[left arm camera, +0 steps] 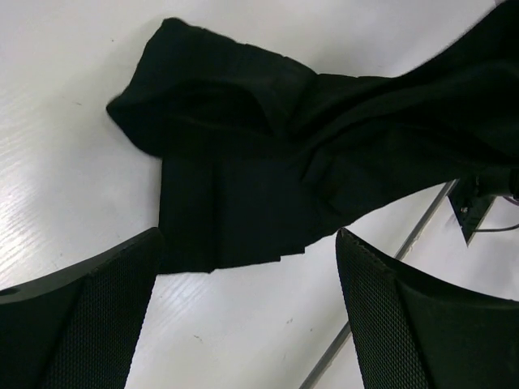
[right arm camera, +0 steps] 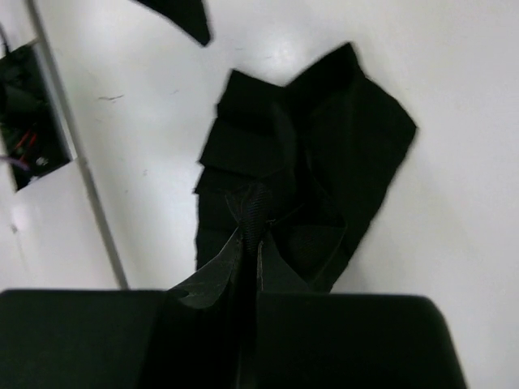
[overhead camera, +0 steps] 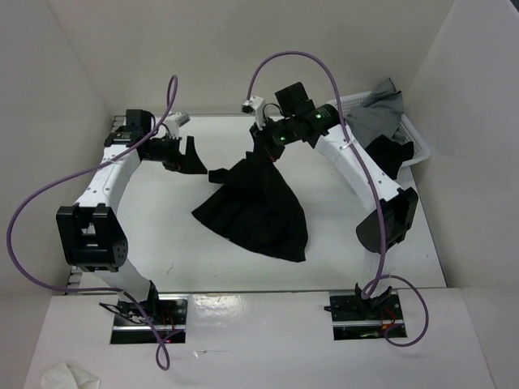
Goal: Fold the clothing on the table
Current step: Flatten the skirt out
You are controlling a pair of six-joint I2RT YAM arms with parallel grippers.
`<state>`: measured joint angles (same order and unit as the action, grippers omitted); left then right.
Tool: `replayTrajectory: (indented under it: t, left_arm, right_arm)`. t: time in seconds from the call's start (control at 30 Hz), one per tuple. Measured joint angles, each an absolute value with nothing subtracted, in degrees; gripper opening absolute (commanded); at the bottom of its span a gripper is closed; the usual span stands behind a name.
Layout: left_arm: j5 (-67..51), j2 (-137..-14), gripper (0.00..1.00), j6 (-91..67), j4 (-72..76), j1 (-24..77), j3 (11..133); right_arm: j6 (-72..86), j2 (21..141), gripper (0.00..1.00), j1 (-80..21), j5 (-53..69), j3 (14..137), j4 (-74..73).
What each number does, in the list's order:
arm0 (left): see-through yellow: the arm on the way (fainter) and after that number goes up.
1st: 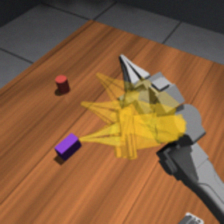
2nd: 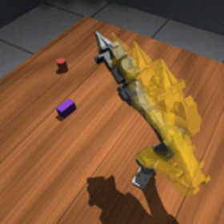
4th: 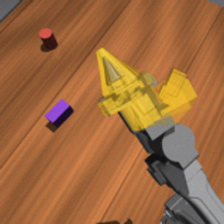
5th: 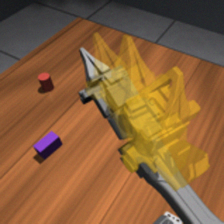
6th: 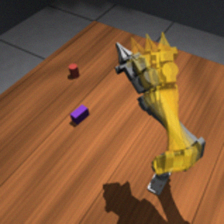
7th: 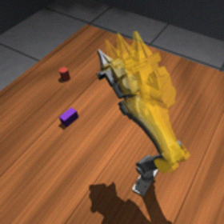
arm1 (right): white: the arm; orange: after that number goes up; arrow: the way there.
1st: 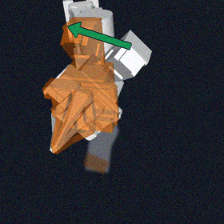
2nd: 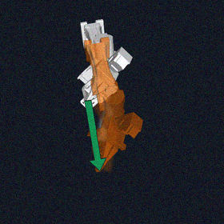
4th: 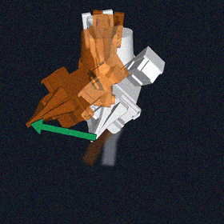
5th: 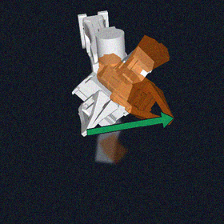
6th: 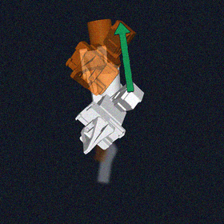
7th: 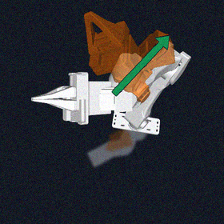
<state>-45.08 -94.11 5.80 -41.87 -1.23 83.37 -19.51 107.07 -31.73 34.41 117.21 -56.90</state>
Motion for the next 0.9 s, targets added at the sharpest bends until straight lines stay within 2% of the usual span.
replayTrajectory:
  t: [0.27, 0.53, 0.7, 0.9]
  left_arm:
    - [-49.89, -96.25, 0.91, 3.84, -36.8, -1.19, 81.69]
    - [-54.89, -111.96, 0.72, 2.37, -32.03, -0.95, 80.73]
    - [-55.88, -116.07, 0.72, 1.63, -31.86, 0.64, 83.33]
    - [-56.75, -116.09, 0.72, -0.54, -26.63, 4.71, 87.26]
  right_arm:
    - [-16.82, 106.74, 0.0, -24.99, 26.59, 105.45, -51.44]
    - [-14.33, 108.09, 0.0, -18.0, 24.03, 102.43, -49.23]
    - [-12.56, 111.81, 0.0, -10.17, 22.7, 102.45, -47.99]
    - [-12.71, 113.51, 0.0, -10.02, 23.11, 102.06, -47.86]
